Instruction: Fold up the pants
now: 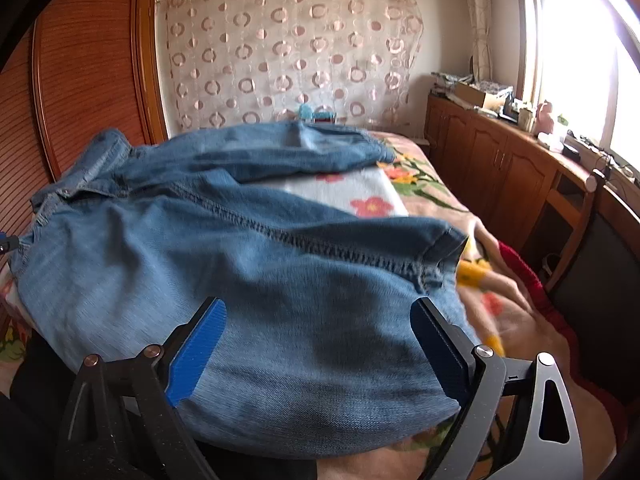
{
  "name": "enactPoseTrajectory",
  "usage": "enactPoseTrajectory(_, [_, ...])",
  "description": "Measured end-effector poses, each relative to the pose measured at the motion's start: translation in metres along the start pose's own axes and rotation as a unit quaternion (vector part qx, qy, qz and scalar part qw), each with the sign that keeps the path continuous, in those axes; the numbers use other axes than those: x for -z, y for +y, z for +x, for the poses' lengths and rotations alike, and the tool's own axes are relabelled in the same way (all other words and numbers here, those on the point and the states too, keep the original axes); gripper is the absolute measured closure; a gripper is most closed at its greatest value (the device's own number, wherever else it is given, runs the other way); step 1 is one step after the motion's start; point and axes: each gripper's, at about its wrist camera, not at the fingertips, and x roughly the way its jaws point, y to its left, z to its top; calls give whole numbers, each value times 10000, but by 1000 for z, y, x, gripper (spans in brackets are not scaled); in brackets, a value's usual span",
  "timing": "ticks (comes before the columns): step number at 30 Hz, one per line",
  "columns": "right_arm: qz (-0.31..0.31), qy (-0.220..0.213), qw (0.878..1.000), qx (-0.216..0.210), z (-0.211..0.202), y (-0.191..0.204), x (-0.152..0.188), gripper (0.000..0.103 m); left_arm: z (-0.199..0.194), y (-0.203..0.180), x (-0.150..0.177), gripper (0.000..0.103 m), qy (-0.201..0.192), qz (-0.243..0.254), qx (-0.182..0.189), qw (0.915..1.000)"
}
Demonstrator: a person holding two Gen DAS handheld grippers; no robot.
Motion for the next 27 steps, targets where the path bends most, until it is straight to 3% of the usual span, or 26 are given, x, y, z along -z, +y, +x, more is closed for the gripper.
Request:
enactPoseTrajectory(5, [-23, 133, 9999, -43, 0, 0, -7, 10, 5, 18, 10, 1, 126, -216, 33, 9997])
enactPoseTrajectory(11, [-108, 206, 9997, -23, -7, -1, -11, 10, 7, 30, 22, 17, 242, -456, 250, 9984])
enactPoseTrajectory(13, [-166, 218, 9996, 6, -2, 1, -8, 10, 7, 31, 25, 28, 268, -512, 390, 9976])
enactPoseTrajectory(20, [-166, 189, 9997, -60, -2, -7, -4, 10, 12, 25, 32, 42, 312, -413, 453, 9976])
enactPoseTrajectory(27, [-195, 186, 9996, -86, 7, -7, -8, 9, 8, 14, 30, 79, 272, -236, 580, 9977])
